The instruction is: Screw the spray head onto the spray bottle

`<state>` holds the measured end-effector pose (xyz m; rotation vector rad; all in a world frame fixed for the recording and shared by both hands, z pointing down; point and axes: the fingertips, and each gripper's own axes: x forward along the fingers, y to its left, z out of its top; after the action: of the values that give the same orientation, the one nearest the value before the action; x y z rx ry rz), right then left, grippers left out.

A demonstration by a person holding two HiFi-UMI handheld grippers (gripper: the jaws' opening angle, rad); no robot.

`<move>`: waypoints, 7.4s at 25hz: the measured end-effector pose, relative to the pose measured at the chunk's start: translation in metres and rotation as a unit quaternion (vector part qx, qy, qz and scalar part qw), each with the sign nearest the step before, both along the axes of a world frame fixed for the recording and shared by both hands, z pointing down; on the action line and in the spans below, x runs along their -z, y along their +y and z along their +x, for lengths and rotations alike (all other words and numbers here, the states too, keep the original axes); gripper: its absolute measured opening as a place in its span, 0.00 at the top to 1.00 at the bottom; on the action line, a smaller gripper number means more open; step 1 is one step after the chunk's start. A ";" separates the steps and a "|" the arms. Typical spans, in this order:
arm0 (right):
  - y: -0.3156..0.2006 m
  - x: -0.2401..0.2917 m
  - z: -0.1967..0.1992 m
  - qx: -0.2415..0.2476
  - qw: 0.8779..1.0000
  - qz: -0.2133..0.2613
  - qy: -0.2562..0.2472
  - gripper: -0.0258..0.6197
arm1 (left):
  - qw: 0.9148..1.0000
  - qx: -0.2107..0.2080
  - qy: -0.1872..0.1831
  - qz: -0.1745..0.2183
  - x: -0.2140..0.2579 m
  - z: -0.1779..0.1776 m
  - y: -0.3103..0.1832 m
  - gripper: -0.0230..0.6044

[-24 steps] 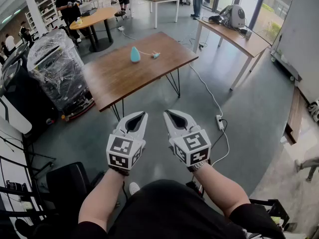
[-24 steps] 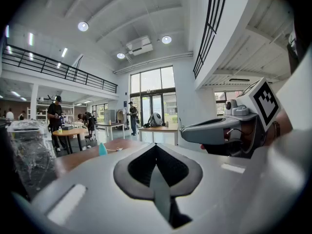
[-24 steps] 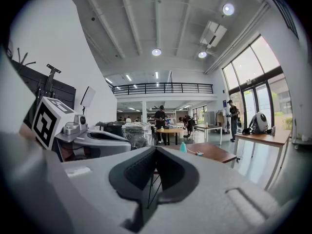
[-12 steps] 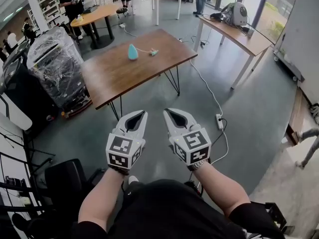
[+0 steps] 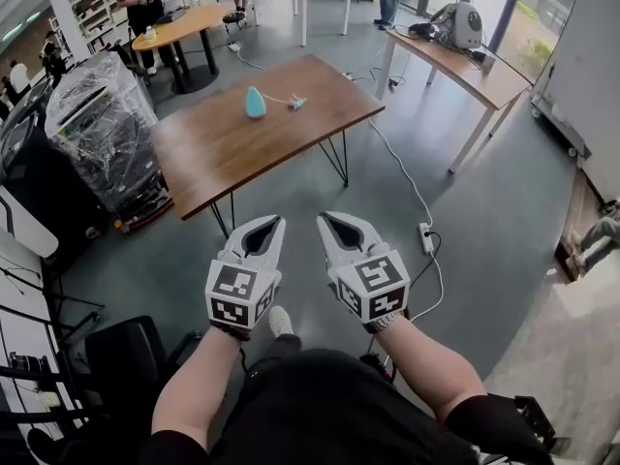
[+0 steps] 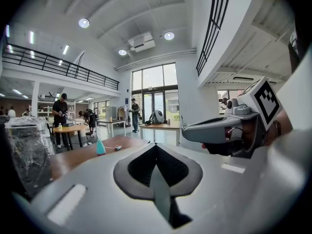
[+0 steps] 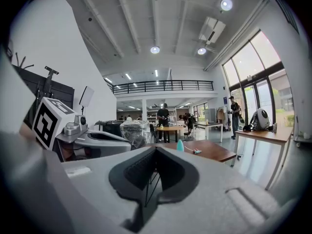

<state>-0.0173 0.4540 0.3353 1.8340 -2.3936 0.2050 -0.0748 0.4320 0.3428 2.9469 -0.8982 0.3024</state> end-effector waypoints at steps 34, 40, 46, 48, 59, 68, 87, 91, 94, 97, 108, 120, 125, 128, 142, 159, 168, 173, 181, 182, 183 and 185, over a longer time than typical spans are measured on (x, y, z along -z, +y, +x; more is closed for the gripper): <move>-0.227 -0.013 -0.012 -0.029 0.998 -0.045 0.033 0.97 | 0.999 -0.026 0.001 -0.046 -0.032 -0.013 -0.221 0.94; -0.256 -0.021 0.007 -0.020 0.998 -0.046 0.024 0.97 | 0.998 -0.018 -0.016 -0.051 -0.045 0.004 -0.248 0.94; -0.289 -0.031 0.047 -0.009 0.998 -0.053 0.012 0.97 | 0.998 -0.004 -0.036 -0.057 -0.059 0.040 -0.282 0.94; -0.299 -0.034 0.061 -0.003 0.998 -0.056 0.010 0.97 | 0.997 0.001 -0.042 -0.060 -0.063 0.055 -0.292 0.94; -0.342 -0.053 0.124 0.038 0.996 -0.079 0.002 0.97 | 0.994 0.034 -0.066 -0.078 -0.084 0.120 -0.331 0.93; -0.372 -0.067 0.140 0.051 0.994 -0.093 0.000 0.97 | 0.991 0.040 -0.090 -0.086 -0.104 0.139 -0.363 0.91; -0.469 -0.088 0.152 -0.012 0.990 -0.133 0.040 0.97 | 0.983 -0.039 -0.126 -0.124 -0.171 0.160 -0.457 0.84; -0.477 -0.096 0.163 -0.014 0.988 -0.151 0.044 0.97 | 0.980 -0.038 -0.134 -0.141 -0.187 0.170 -0.467 0.83; -0.486 -0.103 0.171 -0.007 0.986 -0.163 0.044 0.97 | 0.978 -0.032 -0.140 -0.152 -0.199 0.179 -0.479 0.83; -0.498 -0.111 0.183 0.006 0.984 -0.173 0.044 0.97 | 0.975 -0.017 -0.148 -0.166 -0.214 0.188 -0.493 0.82; -0.529 -0.140 0.227 0.075 0.973 -0.212 0.051 0.97 | 0.962 0.036 -0.178 -0.204 -0.268 0.235 -0.534 0.82; -0.549 -0.156 0.259 0.106 0.966 -0.229 0.054 0.97 | 0.946 0.069 -0.207 -0.238 -0.311 0.254 -0.563 0.82; -0.552 -0.159 0.262 0.109 0.965 -0.231 0.054 0.97 | 0.945 0.066 -0.210 -0.243 -0.318 0.260 -0.566 0.82; -0.553 -0.159 0.263 0.112 0.965 -0.233 0.055 0.97 | 0.943 0.067 -0.215 -0.245 -0.322 0.262 -0.567 0.83; -0.558 -0.155 0.262 0.115 0.967 -0.222 0.053 0.97 | 0.947 0.070 -0.204 -0.239 -0.308 0.260 -0.578 0.90; -0.565 -0.142 0.264 0.157 0.965 -0.178 0.109 0.97 | 0.952 0.034 -0.109 -0.285 -0.237 0.266 -0.579 0.91; -0.565 -0.122 0.247 0.239 0.939 -0.105 0.223 0.79 | 0.947 -0.001 -0.054 -0.317 -0.182 0.263 -0.576 0.91; -0.563 -0.113 0.226 0.294 0.897 -0.042 0.329 0.68 | 0.941 -0.036 -0.033 -0.334 -0.158 0.259 -0.568 0.91; -0.560 -0.107 0.177 0.365 0.790 0.024 0.492 0.60 | 0.927 -0.095 -0.006 -0.364 -0.131 0.242 -0.559 0.91; -0.560 -0.109 0.172 0.370 0.778 0.028 0.506 0.60 | 0.925 -0.101 -0.002 -0.367 -0.128 0.239 -0.558 0.91; -0.561 -0.110 0.167 0.374 0.769 0.031 0.518 0.60 | 0.923 -0.108 0.003 -0.370 -0.125 0.237 -0.557 0.91; -0.563 -0.116 0.160 0.376 0.752 0.039 0.540 0.60 | 0.919 -0.119 0.013 -0.377 -0.121 0.231 -0.555 0.91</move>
<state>0.1423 -0.1092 0.4517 0.4819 -1.9396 -0.8059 0.1564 -0.1234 0.4637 2.3101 -0.2981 0.4852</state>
